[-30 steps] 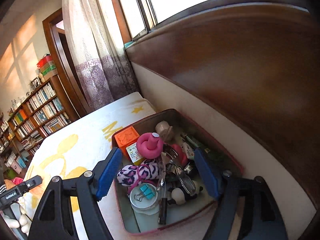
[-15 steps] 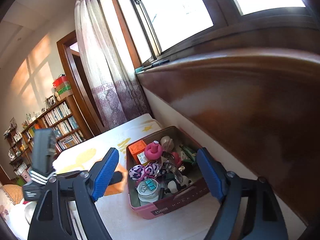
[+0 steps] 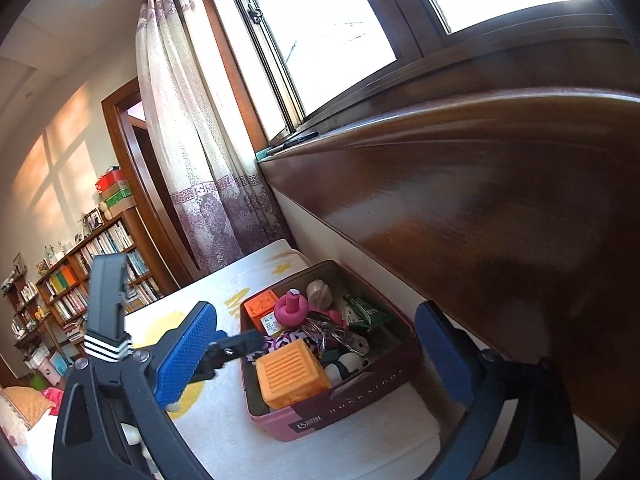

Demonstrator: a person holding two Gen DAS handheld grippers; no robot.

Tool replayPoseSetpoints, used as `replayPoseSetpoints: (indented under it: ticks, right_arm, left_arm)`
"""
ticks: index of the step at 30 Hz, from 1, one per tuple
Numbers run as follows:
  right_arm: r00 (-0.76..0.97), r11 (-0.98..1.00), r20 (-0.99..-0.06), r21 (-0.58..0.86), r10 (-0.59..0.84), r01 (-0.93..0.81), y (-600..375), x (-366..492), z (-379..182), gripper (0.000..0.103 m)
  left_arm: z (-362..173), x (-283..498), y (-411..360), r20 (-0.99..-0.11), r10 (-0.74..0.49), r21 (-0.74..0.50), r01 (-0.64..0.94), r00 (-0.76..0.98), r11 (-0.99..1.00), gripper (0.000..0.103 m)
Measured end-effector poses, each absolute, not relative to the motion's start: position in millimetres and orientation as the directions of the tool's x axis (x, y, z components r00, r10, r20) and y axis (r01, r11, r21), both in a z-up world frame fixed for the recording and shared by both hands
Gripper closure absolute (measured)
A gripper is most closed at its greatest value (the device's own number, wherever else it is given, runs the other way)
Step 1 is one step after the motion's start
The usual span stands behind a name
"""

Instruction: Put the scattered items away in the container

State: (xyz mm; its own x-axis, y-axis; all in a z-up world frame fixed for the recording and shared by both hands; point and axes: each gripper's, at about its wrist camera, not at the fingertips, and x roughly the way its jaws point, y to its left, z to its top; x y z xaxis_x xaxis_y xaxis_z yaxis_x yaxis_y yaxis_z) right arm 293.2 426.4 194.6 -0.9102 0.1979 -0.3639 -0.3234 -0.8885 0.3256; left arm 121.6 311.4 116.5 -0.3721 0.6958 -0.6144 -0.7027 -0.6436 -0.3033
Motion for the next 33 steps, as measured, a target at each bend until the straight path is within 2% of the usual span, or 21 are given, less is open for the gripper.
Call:
replayPoseSetpoints:
  ticks: [3, 6, 8, 11, 14, 17, 22, 27, 33]
  right_arm:
    - [-0.906, -0.891, -0.374, 0.316, 0.199, -0.327, 422, 292, 193, 0.002]
    - [-0.902, -0.896, -0.38, 0.299, 0.202, -0.327, 415, 292, 192, 0.001]
    - [-0.895, -0.902, -0.377, 0.257, 0.236, -0.346, 405, 295, 192, 0.001]
    - [-0.876, -0.896, -0.312, 0.133, 0.367, -0.423, 383, 304, 194, 0.001]
    - [-0.864, -0.884, -0.223, 0.017, 0.451, -0.466, 360, 315, 193, 0.001]
    - [-0.848, -0.876, -0.235, -0.036, 0.475, -0.481, 347, 316, 189, 0.001]
    - [-0.842, -0.902, -0.359, -0.003, 0.403, -0.431, 344, 312, 180, 0.001]
    - [-0.821, -0.9, -0.437, 0.059, 0.366, -0.432, 346, 314, 171, 0.001]
    - [-0.79, -0.88, -0.465, 0.044, 0.401, -0.473, 345, 315, 168, 0.001]
  left_arm:
    - [125, 130, 290, -0.583, 0.674, -0.254, -0.686, -0.454, -0.682, 0.02]
    - [133, 143, 267, -0.524, 0.638, -0.202, -0.646, -0.564, -0.736, 0.002]
    - [141, 152, 249, -0.466, 0.601, -0.158, -0.607, -0.649, -0.779, 0.001]
    - [150, 163, 232, -0.394, 0.529, -0.087, -0.543, -0.751, -0.835, 0.001]
    - [154, 168, 223, -0.369, 0.446, -0.033, -0.469, -0.815, -0.883, 0.001]
    - [149, 176, 222, -0.42, 0.414, -0.006, -0.454, -0.807, -0.891, 0.001]
    - [132, 184, 225, -0.51, 0.454, -0.032, -0.512, -0.73, -0.859, 0.001]
    - [128, 192, 227, -0.529, 0.487, -0.062, -0.541, -0.695, -0.839, 0.001]
    - [127, 201, 234, -0.538, 0.479, -0.04, -0.546, -0.694, -0.837, 0.001]
